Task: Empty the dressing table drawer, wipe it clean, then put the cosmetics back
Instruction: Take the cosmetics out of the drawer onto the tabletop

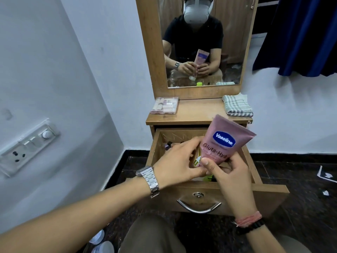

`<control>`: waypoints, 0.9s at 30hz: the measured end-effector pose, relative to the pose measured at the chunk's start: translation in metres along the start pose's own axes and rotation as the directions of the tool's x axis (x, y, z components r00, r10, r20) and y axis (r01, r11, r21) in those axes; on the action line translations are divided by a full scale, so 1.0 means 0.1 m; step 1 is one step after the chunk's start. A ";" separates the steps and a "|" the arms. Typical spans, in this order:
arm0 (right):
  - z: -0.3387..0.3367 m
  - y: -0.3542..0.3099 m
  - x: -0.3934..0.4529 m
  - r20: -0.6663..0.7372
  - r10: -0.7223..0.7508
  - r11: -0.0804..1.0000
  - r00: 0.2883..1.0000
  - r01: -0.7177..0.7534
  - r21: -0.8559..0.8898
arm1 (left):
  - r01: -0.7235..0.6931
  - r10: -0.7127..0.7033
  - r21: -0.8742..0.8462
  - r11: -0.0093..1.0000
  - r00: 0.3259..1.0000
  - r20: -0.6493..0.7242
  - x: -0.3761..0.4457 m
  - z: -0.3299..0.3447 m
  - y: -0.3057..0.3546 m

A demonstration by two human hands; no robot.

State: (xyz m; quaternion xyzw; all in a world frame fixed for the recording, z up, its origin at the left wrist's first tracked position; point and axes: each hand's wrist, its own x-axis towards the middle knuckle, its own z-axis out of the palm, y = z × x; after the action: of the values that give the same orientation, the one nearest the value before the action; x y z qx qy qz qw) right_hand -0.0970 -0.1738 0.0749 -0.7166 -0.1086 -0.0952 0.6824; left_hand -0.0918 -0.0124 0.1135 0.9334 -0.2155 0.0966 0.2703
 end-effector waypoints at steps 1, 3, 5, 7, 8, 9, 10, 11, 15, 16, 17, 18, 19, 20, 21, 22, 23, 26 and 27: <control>0.02 0.00 -0.01 0.036 0.009 1.000 0.999 -0.008 -0.004 | 0.012 -0.012 0.002 1.000 1.000 -0.006 0.00 0.00 0.00; 0.03 0.00 0.01 0.095 0.004 1.000 0.996 -0.002 -0.024 | 0.063 -0.064 -0.018 0.998 0.998 -0.029 0.03 -0.03 -0.03; 0.01 -0.01 0.04 0.113 -0.014 0.997 0.994 0.022 -0.077 | 0.154 -0.162 -0.078 0.985 0.980 -0.119 0.12 -0.12 -0.10; -0.01 0.02 0.08 0.091 -0.006 0.994 0.996 0.016 -0.105 | 0.250 -0.283 -0.165 0.954 0.933 -0.221 0.28 -0.26 -0.23; -0.01 0.03 0.08 0.084 0.005 0.993 0.996 0.005 -0.114 | 0.285 -0.334 -0.207 0.936 0.906 -0.259 0.38 -0.34 -0.30; -0.01 0.05 0.09 0.087 0.014 0.993 0.996 -0.004 -0.122 | 0.308 -0.372 -0.242 0.920 0.880 -0.296 0.49 -0.42 -0.40; 0.00 0.07 0.09 0.093 0.025 0.991 0.995 -0.012 -0.134 | 0.325 -0.404 -0.271 0.906 0.853 -0.331 0.61 -0.49 -0.51; 0.00 0.08 0.10 0.102 0.036 0.989 0.994 -0.020 -0.150 | 0.340 -0.437 -0.301 0.891 0.823 -0.363 0.72 -0.57 -0.62; 0.02 0.10 0.11 0.131 0.052 0.979 0.990 -0.025 -0.201 | 0.355 -0.533 -0.421 0.835 0.712 -0.457 1.09 -0.80 -1.09; 0.02 0.11 0.12 0.138 0.057 0.977 0.989 -0.027 -0.213 | 0.358 -0.553 -0.442 0.822 0.689 -0.469 1.16 -0.82 -1.19; 0.02 0.12 0.12 0.145 0.063 0.974 0.987 -0.029 -0.226 | 0.364 -0.569 -0.458 0.811 0.671 -0.475 1.22 -0.83 -1.27; 0.03 0.12 0.12 0.153 0.071 0.970 0.986 -0.033 -0.241 | 0.368 -0.579 -0.466 0.805 0.658 -0.481 1.27 -0.84 -1.35; 0.04 0.13 0.13 0.163 0.079 0.965 0.983 -0.035 -0.260 | 0.373 -0.589 -0.472 0.799 0.646 -0.485 1.34 -0.83 -1.43; 0.05 0.14 0.13 0.172 0.084 0.960 0.982 -0.033 -0.277 | 0.374 -0.591 -0.472 0.798 0.638 -0.493 1.40 -0.83 -1.49; 0.05 0.12 0.11 0.179 0.084 0.957 0.980 -0.029 -0.290 | 0.371 -0.585 -0.466 0.803 0.637 -0.502 1.44 -0.84 -1.54; 0.06 0.11 0.11 0.185 0.086 0.953 0.979 -0.027 -0.301 | 0.371 -0.584 -0.464 0.804 0.637 -0.503 1.48 -0.84 -1.58; 0.06 0.11 0.10 0.191 0.089 0.950 0.978 -0.026 -0.311 | 0.371 -0.586 -0.467 0.803 0.635 -0.503 1.53 -0.85 -1.61; 0.07 0.13 0.11 0.207 0.097 0.939 0.974 -0.021 -0.342 | 0.371 -0.582 -0.461 0.806 0.639 -0.503 1.63 -0.82 -1.72; 0.08 0.13 0.11 0.210 0.097 0.934 0.973 -0.016 -0.357 | 0.372 -0.578 -0.455 0.809 0.642 -0.504 1.64 -0.81 -1.74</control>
State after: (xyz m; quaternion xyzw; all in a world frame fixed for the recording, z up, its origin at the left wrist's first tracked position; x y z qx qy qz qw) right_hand -0.0826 -0.1665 0.0656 -0.8364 -0.1452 -0.0118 0.5285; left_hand 0.1280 0.1070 0.1491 0.8160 0.1300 0.2878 0.4842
